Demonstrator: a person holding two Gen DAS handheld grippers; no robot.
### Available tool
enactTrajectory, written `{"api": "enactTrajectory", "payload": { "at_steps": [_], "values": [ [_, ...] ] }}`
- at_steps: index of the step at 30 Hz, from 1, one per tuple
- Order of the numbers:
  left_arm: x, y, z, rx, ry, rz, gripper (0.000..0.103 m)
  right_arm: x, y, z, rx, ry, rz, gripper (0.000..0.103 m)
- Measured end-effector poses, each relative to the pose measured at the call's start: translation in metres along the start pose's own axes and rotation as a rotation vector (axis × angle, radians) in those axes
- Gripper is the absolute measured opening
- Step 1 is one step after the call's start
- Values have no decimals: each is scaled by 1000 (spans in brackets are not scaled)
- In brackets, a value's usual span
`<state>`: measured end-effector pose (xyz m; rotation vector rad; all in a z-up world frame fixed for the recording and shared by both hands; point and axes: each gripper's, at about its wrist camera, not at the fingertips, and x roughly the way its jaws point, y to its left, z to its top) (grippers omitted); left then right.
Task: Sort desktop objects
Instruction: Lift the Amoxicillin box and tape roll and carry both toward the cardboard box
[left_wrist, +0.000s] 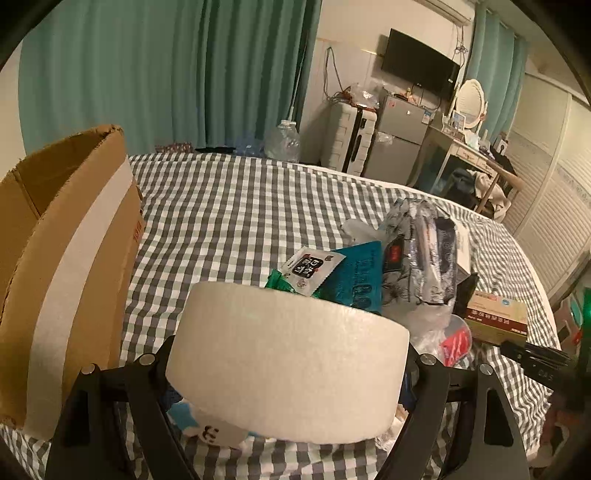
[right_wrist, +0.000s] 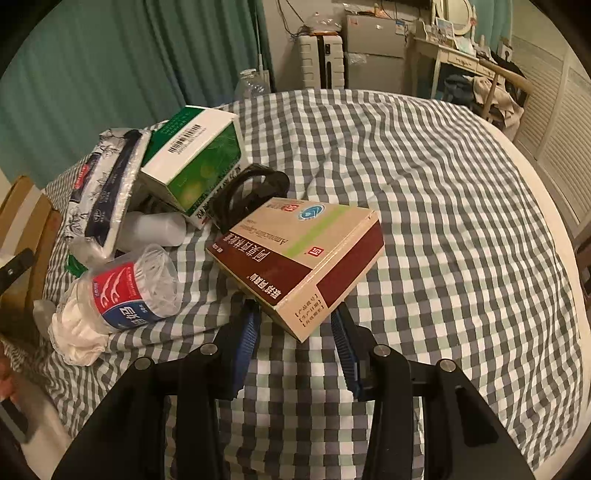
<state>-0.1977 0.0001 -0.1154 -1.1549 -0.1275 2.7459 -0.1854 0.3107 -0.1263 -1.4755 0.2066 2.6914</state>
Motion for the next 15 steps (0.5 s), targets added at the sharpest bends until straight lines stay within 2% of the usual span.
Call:
{"api": "enactTrajectory", "payload": {
  "at_steps": [1, 2, 3, 4, 6, 8, 9, 10, 11, 12, 14, 15],
  "values": [
    [-1, 0, -2, 0, 0, -8, 86, -1, 2, -1, -7, -1, -12, 54],
    [-1, 0, -4, 1, 1, -16, 86, -2, 3, 0, -18, -10, -24, 70],
    [-1, 0, -4, 4, 5, -19, 86, -8, 5, 1, -32, -35, -41, 75],
    [2, -2, -1, 7, 7, -12, 86, -18, 16, -9, -40, -52, -51, 78],
    [9, -2, -2, 9, 20, -16, 86, -34, 17, -7, -72, -106, -87, 81],
    [10, -4, -6, 5, 35, -24, 86, -42, 22, -7, -158, -148, -97, 99],
    [10, -3, -10, 3, 42, -26, 86, -42, 27, -7, -249, -164, -95, 101],
    [10, -1, -12, -2, 45, -32, 86, -36, 35, -5, -392, -158, -108, 101],
    [12, 0, -13, -9, 54, -47, 86, -30, 37, -3, -467, -139, -114, 101],
    [14, 0, -14, -13, 59, -49, 86, -16, 43, 0, -597, -98, -126, 101],
    [16, -2, -17, -16, 69, -53, 86, 9, 44, 8, -686, -35, -132, 101],
    [18, -3, -17, -16, 76, -52, 86, 29, 42, 16, -701, 41, -109, 101]
  ]
}}
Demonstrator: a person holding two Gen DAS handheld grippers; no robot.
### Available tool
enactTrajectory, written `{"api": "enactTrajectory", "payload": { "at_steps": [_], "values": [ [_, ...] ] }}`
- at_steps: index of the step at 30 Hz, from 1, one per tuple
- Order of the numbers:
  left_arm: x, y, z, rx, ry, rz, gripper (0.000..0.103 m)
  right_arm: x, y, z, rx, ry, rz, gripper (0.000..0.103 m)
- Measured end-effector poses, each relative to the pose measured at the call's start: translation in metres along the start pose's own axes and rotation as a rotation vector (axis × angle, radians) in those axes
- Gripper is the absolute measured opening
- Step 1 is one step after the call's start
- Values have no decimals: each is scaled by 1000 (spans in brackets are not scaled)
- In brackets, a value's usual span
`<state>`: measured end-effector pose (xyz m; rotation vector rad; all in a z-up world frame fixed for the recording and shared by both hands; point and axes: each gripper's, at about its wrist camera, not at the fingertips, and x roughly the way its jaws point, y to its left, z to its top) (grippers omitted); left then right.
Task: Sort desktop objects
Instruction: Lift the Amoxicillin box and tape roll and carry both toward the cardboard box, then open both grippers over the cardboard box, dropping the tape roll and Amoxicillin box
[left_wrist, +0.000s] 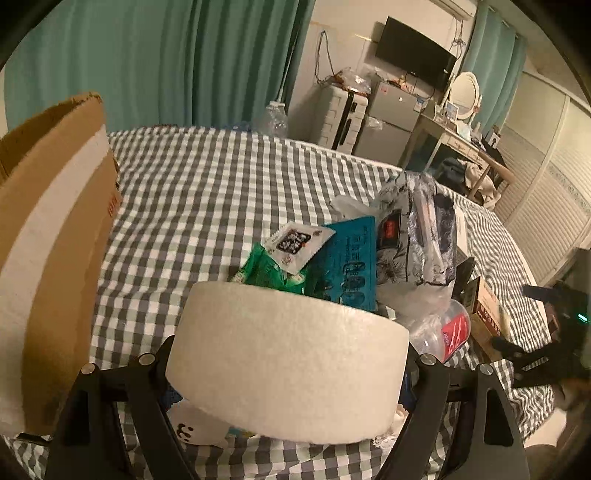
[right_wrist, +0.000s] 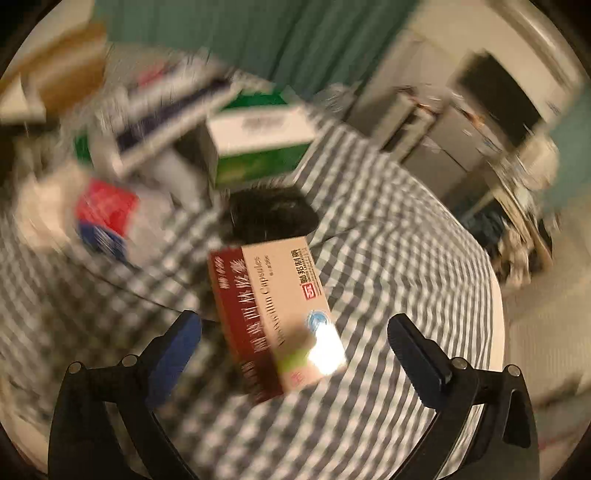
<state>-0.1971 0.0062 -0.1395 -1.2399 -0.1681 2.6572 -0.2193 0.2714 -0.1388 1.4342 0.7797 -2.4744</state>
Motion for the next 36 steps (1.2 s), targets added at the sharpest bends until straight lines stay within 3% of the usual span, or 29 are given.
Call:
{"api": "enactTrajectory", "payload": {
  "at_steps": [2, 3, 4, 5, 9, 14, 15, 16, 17, 18, 22, 25, 28, 30, 31, 32, 36],
  "values": [
    [2, -2, 0, 2, 3, 9, 86, 30, -10, 7, 37, 102, 56, 101],
    [4, -3, 3, 5, 3, 12, 86, 48, -15, 7, 100, 167, 104, 100],
    [5, -4, 3, 9, 2, 15, 86, 54, -21, 6, 185, 179, 140, 100],
    [6, -4, 3, 11, 1, 21, 86, 52, -27, 4, 270, 152, 168, 91],
    [2, -6, 2, 16, -15, 35, 86, 17, -26, -13, 537, 77, 106, 83],
    [-30, -16, 4, 21, -30, 86, 86, -71, 3, -17, 627, -90, 102, 74],
    [-36, -16, 6, -6, -11, 73, 86, -88, 9, -17, 646, -118, 135, 62],
    [-48, -14, 8, -48, 1, 44, 86, -101, 16, -17, 665, -128, 179, 39],
    [-63, -12, 11, -78, -16, 21, 86, -114, 22, -15, 686, -139, 225, 39],
    [-73, -12, 14, -80, -35, 14, 86, -122, 30, -14, 681, -129, 241, 39],
    [-117, -12, 20, -12, -117, 54, 86, -124, 66, -2, 552, -77, 139, 39],
    [-139, -2, 18, -1, -144, 65, 86, -121, 65, -8, 617, -90, 210, 39],
    [-145, 7, 11, 3, -146, 83, 86, -115, 71, -16, 658, -51, 217, 39],
    [-145, 11, 9, -3, -138, 88, 86, -110, 76, -18, 694, -15, 250, 57],
    [-145, 13, 7, -10, -138, 90, 86, -110, 80, -21, 722, -7, 259, 77],
    [-146, 12, 6, -15, -138, 91, 86, -108, 83, -22, 755, -3, 268, 87],
    [-139, 15, 1, -24, -120, 107, 86, -81, 99, -16, 825, 86, 325, 87]
  ]
}}
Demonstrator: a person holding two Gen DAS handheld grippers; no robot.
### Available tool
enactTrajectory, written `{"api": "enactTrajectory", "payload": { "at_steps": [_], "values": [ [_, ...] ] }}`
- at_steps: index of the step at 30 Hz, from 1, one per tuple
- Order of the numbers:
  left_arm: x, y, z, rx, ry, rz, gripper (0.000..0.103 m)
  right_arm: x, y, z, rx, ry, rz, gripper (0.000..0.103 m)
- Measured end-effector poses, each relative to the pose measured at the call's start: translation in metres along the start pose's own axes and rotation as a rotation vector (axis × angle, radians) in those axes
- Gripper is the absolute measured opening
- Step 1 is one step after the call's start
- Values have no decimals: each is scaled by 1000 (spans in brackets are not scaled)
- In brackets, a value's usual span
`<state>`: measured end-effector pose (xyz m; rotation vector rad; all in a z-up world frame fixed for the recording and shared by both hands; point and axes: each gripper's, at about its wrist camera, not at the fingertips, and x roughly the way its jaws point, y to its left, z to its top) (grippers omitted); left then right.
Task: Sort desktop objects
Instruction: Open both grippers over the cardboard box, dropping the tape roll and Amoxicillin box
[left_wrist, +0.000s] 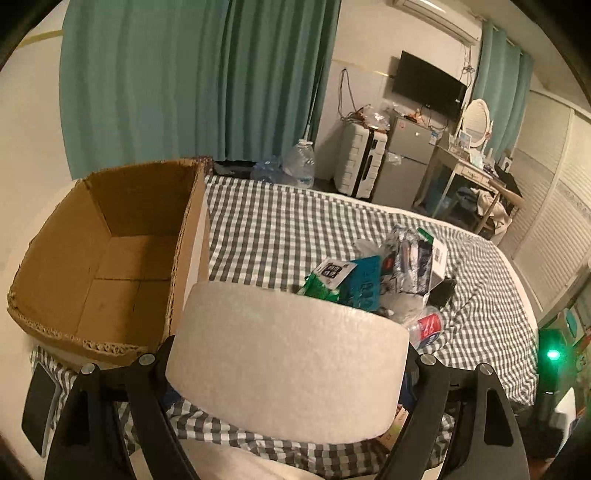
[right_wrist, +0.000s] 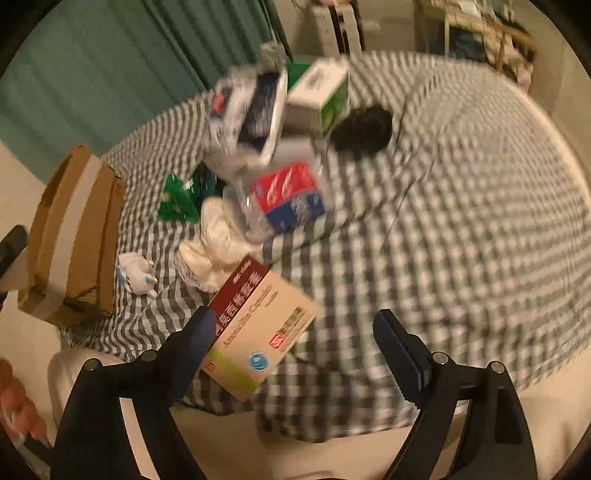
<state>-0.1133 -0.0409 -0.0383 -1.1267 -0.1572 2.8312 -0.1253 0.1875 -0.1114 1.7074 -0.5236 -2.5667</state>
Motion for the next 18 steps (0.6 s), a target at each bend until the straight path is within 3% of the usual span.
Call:
{"api": "enactTrajectory", "payload": {
  "at_steps": [5, 6, 10, 13, 18],
  "values": [
    [5, 3, -4, 4, 16, 13, 86, 57, 12, 1, 118, 124, 28, 87],
    [4, 4, -8, 4, 19, 17, 86, 69, 14, 1, 139, 130, 40, 88],
    [3, 10, -13, 11, 29, 30, 86, 76, 37, 0, 65, 61, -77, 91],
    [1, 16, -14, 13, 26, 31, 86, 65, 53, -9, -15, 11, -41, 54],
    [-8, 23, -17, -1, 4, 25, 86, 34, 65, -25, -102, -36, 36, 37]
  ]
}}
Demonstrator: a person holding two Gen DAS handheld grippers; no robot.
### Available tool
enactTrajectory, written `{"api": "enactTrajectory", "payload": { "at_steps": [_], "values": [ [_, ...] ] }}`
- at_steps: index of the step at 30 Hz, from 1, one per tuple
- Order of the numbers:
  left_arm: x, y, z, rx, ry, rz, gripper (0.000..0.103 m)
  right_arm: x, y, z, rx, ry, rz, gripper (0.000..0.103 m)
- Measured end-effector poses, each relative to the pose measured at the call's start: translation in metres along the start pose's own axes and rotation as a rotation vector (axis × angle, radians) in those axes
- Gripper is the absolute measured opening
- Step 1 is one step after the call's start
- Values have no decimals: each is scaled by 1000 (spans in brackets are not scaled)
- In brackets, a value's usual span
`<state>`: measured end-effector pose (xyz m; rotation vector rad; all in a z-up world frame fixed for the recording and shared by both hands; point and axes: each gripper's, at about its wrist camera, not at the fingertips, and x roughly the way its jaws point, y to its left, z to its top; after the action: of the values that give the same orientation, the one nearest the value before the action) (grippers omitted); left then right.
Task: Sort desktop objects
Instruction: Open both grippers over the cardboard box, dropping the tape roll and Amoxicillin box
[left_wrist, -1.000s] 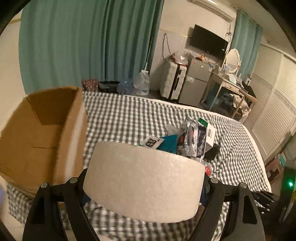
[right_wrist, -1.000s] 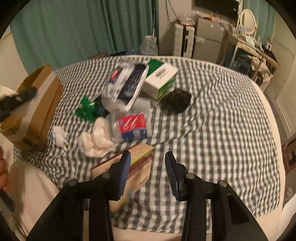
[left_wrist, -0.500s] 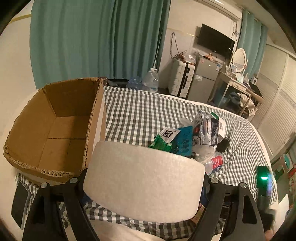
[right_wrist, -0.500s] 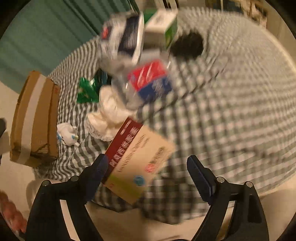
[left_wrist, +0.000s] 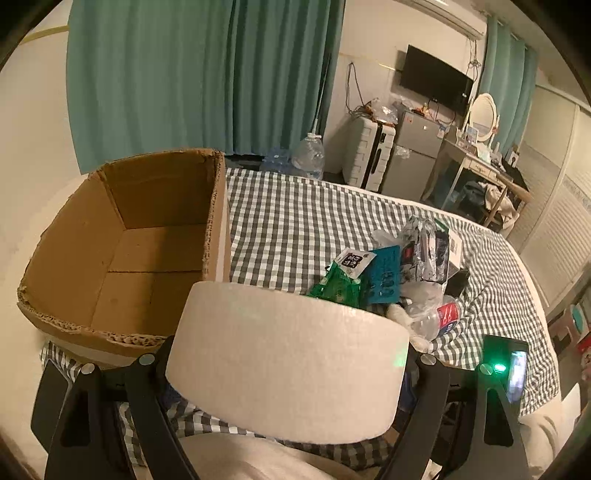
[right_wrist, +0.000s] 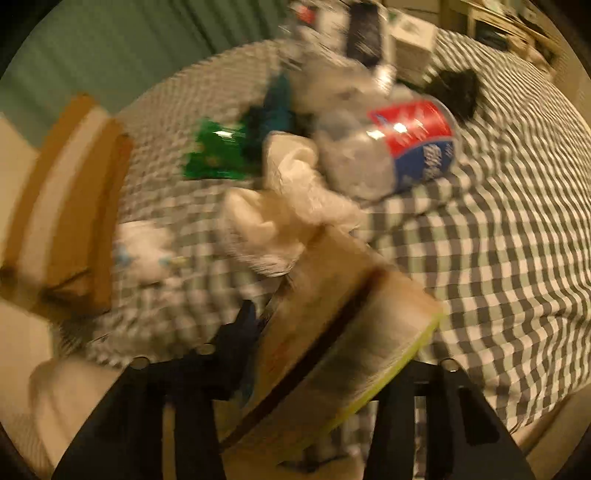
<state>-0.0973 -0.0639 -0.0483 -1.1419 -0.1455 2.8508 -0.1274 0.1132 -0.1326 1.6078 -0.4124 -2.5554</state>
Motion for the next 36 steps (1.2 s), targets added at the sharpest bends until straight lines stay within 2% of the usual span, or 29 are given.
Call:
{"api": "enactTrajectory", "payload": {
  "at_steps": [4, 9, 13, 16, 18, 21, 24, 25, 26, 28, 31, 33, 36],
  "values": [
    [-14, 1, 2, 34, -62, 23, 86, -39, 2, 1, -12, -45, 82, 34],
    [-27, 24, 20, -34, -89, 15, 86, -96, 14, 8, -3, -135, 184, 34],
    [-38, 58, 47, -68, -131, 50, 86, -119, 57, 33, -56, -155, 312, 34],
    [-33, 94, 72, -84, -96, 103, 86, -126, 96, 54, -128, -171, 372, 34],
    [-26, 119, 86, -107, -83, 189, 86, -122, 133, 70, -186, -164, 394, 34],
    [-10, 142, 94, -109, -21, 181, 86, -101, 187, 95, -244, -131, 430, 35],
    [5, 159, 95, -114, 36, 210, 91, -78, 225, 114, -259, -98, 417, 37],
    [9, 163, 93, -115, 56, 224, 97, -74, 235, 120, -253, -88, 391, 43],
    [12, 166, 92, -115, 69, 234, 101, -72, 243, 125, -253, -85, 369, 63],
    [14, 171, 88, -100, 87, 244, 102, -77, 255, 134, -261, -143, 347, 82],
    [12, 174, 84, -77, 100, 256, 102, -93, 265, 138, -323, -221, 300, 82],
    [2, 170, 81, -72, 68, 255, 102, -107, 259, 136, -346, -287, 273, 82],
    [-19, 150, 79, -40, -4, 209, 102, -126, 231, 126, -341, -374, 230, 84]
  ]
}}
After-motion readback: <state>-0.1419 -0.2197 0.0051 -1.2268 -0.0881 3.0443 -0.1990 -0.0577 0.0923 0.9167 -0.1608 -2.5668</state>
